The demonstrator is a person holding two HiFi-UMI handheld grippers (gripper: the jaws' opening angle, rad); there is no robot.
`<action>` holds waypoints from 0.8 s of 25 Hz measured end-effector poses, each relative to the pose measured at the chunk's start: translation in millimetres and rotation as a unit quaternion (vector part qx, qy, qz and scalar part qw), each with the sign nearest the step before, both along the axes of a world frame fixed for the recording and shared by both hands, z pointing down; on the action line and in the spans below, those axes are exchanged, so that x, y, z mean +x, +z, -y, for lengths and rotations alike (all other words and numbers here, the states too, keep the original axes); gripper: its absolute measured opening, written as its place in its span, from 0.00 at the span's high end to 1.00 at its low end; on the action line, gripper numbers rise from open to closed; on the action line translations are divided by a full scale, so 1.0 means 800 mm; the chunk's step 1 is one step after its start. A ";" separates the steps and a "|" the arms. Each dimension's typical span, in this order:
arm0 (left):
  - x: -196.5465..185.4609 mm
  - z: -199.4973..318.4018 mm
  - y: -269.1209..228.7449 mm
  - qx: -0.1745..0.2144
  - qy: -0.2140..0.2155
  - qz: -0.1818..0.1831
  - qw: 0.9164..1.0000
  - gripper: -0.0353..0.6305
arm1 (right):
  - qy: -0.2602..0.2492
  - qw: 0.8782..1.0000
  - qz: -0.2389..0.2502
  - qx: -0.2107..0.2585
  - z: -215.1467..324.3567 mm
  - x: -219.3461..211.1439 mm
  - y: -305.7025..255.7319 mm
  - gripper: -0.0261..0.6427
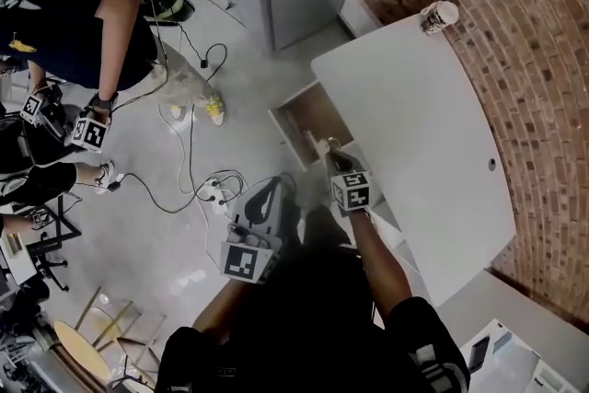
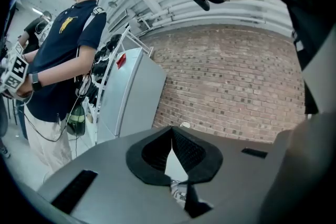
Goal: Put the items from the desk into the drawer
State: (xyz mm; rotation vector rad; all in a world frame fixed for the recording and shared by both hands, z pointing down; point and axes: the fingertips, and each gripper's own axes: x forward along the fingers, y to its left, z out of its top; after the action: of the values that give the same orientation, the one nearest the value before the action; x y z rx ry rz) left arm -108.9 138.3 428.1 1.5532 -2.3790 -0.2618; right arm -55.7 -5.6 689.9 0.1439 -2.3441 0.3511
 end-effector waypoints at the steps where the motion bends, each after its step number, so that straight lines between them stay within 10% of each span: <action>1: -0.004 0.002 0.002 -0.001 -0.001 -0.002 1.000 0.94 | 0.000 1.000 -0.004 -0.002 0.003 -0.006 0.007 0.94; 20: -0.073 0.049 0.068 -0.038 -0.034 -0.039 0.998 0.94 | 0.000 0.997 -0.081 -0.018 0.045 -0.078 0.164 0.94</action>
State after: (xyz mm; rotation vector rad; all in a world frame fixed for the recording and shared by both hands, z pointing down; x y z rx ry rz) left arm -167.1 99.3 482.5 1.4032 -2.3559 -0.2399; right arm -117.8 -41.6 820.7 0.1506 -2.1767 0.3670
